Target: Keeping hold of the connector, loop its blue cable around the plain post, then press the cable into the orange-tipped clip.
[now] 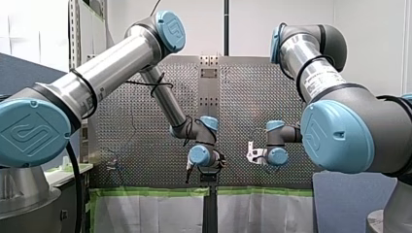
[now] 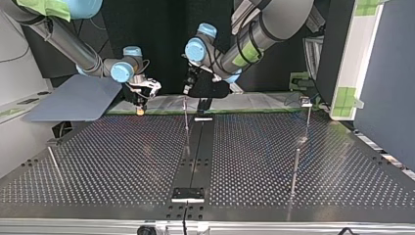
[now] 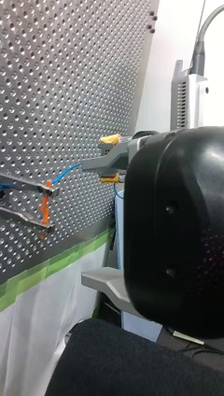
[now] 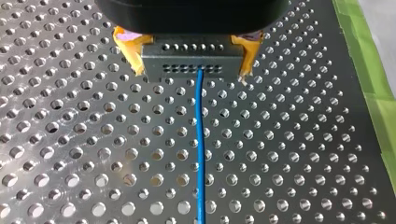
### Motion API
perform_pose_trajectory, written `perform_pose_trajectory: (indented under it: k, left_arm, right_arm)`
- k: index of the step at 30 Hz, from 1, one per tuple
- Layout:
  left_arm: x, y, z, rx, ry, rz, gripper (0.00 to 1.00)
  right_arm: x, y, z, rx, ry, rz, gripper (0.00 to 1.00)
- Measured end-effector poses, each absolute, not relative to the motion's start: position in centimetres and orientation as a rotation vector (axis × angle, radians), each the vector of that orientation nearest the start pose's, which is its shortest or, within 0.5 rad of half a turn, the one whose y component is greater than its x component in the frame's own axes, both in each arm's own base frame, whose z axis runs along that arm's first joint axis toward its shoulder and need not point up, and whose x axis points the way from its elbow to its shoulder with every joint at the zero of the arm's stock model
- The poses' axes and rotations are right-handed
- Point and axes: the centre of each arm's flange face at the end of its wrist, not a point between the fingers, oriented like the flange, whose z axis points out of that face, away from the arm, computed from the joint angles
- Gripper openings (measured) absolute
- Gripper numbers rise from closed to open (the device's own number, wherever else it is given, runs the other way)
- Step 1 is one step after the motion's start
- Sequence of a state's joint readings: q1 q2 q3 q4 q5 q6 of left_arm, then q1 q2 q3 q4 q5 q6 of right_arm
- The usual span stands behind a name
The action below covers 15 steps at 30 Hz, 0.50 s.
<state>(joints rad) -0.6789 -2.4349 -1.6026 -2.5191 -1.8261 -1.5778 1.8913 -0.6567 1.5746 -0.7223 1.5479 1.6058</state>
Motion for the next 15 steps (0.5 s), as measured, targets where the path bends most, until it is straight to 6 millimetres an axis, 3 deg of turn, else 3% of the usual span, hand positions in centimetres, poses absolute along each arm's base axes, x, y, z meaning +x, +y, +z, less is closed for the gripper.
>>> perform_pose_trajectory:
  k: [15]
  left_arm:
    - [42.29,-48.11,0.92,0.390,1.810,-0.244,1.00]
  right_arm:
    - [33.71,-57.52,-0.71,1.616,-1.179,1.360,0.00]
